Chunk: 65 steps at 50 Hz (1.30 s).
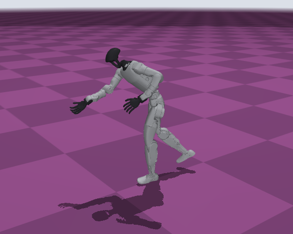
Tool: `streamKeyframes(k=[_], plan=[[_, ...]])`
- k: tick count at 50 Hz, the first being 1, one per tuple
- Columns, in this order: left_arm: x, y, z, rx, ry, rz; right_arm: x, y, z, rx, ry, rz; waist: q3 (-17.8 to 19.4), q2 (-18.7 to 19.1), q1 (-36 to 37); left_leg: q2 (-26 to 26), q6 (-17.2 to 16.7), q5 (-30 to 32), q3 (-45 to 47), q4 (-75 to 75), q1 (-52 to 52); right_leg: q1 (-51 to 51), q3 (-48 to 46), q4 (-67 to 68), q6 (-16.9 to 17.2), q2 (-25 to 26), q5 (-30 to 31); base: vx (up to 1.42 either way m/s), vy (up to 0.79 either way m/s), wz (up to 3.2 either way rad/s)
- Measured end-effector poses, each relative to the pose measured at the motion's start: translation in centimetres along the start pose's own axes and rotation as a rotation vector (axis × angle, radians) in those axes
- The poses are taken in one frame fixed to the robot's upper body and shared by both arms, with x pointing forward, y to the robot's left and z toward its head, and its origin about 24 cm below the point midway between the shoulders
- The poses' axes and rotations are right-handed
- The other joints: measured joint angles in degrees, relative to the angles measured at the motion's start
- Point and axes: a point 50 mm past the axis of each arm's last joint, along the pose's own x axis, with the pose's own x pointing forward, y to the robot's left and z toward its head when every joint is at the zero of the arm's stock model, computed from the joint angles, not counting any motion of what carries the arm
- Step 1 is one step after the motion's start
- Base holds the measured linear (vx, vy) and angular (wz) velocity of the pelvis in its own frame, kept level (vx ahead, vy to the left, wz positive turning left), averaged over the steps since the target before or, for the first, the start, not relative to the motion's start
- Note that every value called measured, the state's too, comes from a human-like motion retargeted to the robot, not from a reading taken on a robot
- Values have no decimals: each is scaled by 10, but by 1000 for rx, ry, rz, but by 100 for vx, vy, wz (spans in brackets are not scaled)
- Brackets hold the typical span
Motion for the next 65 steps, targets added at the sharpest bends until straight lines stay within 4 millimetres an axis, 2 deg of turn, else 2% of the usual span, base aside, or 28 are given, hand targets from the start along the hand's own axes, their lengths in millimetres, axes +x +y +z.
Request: streamKeyframes(k=[2, 5, 8, 11, 15, 20, 23, 27, 30, 33, 36, 38, 40, 42, 43, 45, 47, 48, 51, 53, 55, 58, 60, 65], plan=[[-15, 12, -12, 0, 87, 37, -16, 52, 21, 40, -40, 182, -5, -6, 9, -13, 0, -23, -9, 34, 10, -6, -9, 19, -10, -22, -42, 36, 25, 62], [-37, 30, -27, -22, 198, 109, -44, 112, 52, 93, -96, 387, -11, -12, 4, -5, 0, -63, -22, 93, 26, -20, -23, 42, -25, -27, -93, 41, 6, 88], [-60, 38, -39, -22, 307, 150, -55, 127, 66, 130, -136, 440, -52, -8, -24, -28, 0, -62, -68, 60, 65, -26, -28, -3, -47, -15, -126, 38, 12, 150], [-72, 36, -46, -55, 378, 178, -55, 128, 76, 170, -148, 410, -79, -1, -63, -38, 0, -59, -123, 36, 105, -39, -18, -48, -57, 8, -140, 37, 1, 189], [-74, 28, -48, -84, 386, 181, -53, 124, 87, 234, -170, 436, -100, 11, -117, -49, 0, -56, -199, 11, 154, -66, 11, -106, -54, 36, -134, 36, -5, 212], [-69, 12, -52, -35, 383, 62, -35, 97, 97, 234, -208, 468, -108, 26, -179, -48, 0, -54, -291, -13, 223, -93, 51, -169, -47, 65, -88, 35, -12, 206], [-65, 9, -54, 20, 368, 28, -25, 76, 95, 242, -227, 467, -99, 22, -209, -42, 0, -57, -332, -18, 261, -108, 56, -214, -37, 75, -20, 36, -21, 161], [-62, 11, -57, 82, 361, 33, -14, 33, 73, 183, -226, 463, -81, -2, -242, -53, 5, -69, -366, -16, 309, -119, 32, -294, -6, 61, 90, 40, -19, 124], [-63, 13, -61, 88, 382, 70, -4, -20, 43, 35, -181, 417, -74, -18, -254, -55, 4, -83, -379, -14, 344, -122, -37, -355, 23, 50, 98, 48, -21, 81], [-67, 12, -69, 66, 432, 124, 0, -96, 8, -240, -88, 306, -77, -28, -251, -50, 2, -97, -384, -10, 374, -113, -152, -389, 41, 47, 50, 57, -24, 48], [-81, 2, -87, 38, 534, 177, -14, -189, -27, -571, 60, 140, -94, -31, -247, -47, 1, -96, -392, -2, 399, -92, -202, -392, 40, 50, 42, 64, -25, 38], [-100, -11, -104, 18, 651, 209, -36, -254, -46, -775, 184, 15, -109, -31, -247, -49, 0, -79, -403, 8, 414, -73, -195, -392, 33, 51, 61, 70, -22, 22], [-127, -27, -124, -5, 818, 235, -68, -316, -58, -951, 309, -114, -123, -28, -246, -57, 0, -46, -413, 36, 420, -51, -182, -392, 24, 50, 71, 72, -18, -8], [-163, -47, -143, -39, 1033, 250, -104, -372, -60, -1074, 417, -255, -134, -28, -244, -76, 0, 7, -402, 106, 404, -35, -167, -369, 18, 41, 52, 74, -14, -36], [-184, -58, -149, -68, 1149, 252, -124, -398, -57, -1112, 459, -335, -141, -34, -240, -88, 0, 41, -385, 148, 388, -52, -156, -302, 29, 18, 15, 74, -15, -43], [-222, -78, -156, -101, 1365, 255, -163, -440, -49, -1125, 533, -516, -151, -42, -241, -97, 0, 94, -339, 268, 329, -54, -140, -249, 17, 3, -25, 69, -23, -37], [-254, -91, -155, -116, 1531, 259, -199, -471, -43, -1060, 585, -718, -156, -34, -245, -63, 4, 96, -298, 394, 260, -15, -134, -289, -28, 43, -33, 63, -39, -57], [-269, -95, -153, -124, 1596, 258, -217, -484, -39, -1018, 605, -820, -157, -35, -240, -44, 14, 80, -276, 439, 235, -12, -124, -272, -33, 52, -47, 63, -37, -99], [-305, -102, -142, -125, 1716, 223, -269, -514, -27, -959, 669, -1063, -157, -64, -219, -18, 77, 19, -193, 497, 191, -5, -75, -214, -11, 42, -79, 63, -22, -138], [-314, -103, -139, -114, 1745, 198, -288, -525, -19, -998, 720, -1141, -151, -69, -207, 3, 111, -19, -154, 505, 164, 33, -46, -250, -28, 57, -81, 57, -12, -156], [-319, -104, -138, -117, 1764, 188, -302, -532, -12, -1095, 789, -1167, -144, -76, -190, 20, 129, -52, -120, 484, 144, 56, -14, -253, -24, 64, -90, 56, -6, -157], [-317, -105, -142, -162, 1789, 233, -318, -538, -6, -1271, 921, -1123, -139, -89, -166, 43, 132, -78, -72, 394, 119, 78, 28, -245, -13, 64, -109, 55, 0, -143], [-309, -105, -147, -210, 1794, 288, -323, -539, -7, -1360, 1007, -1051, -136, -96, -152, 59, 126, -71, -42, 302, 111, 93, 52, -249, -10, 65, -121, 54, 4, -130], [-276, -99, -164, -288, 1731, 382, -316, -532, -25, -1468, 1143, -746, -136, -104, -125, 94, 86, 33, -3, -25, 130, 138, 112, -266, -10, 85, -149, 56, 11, -127]])
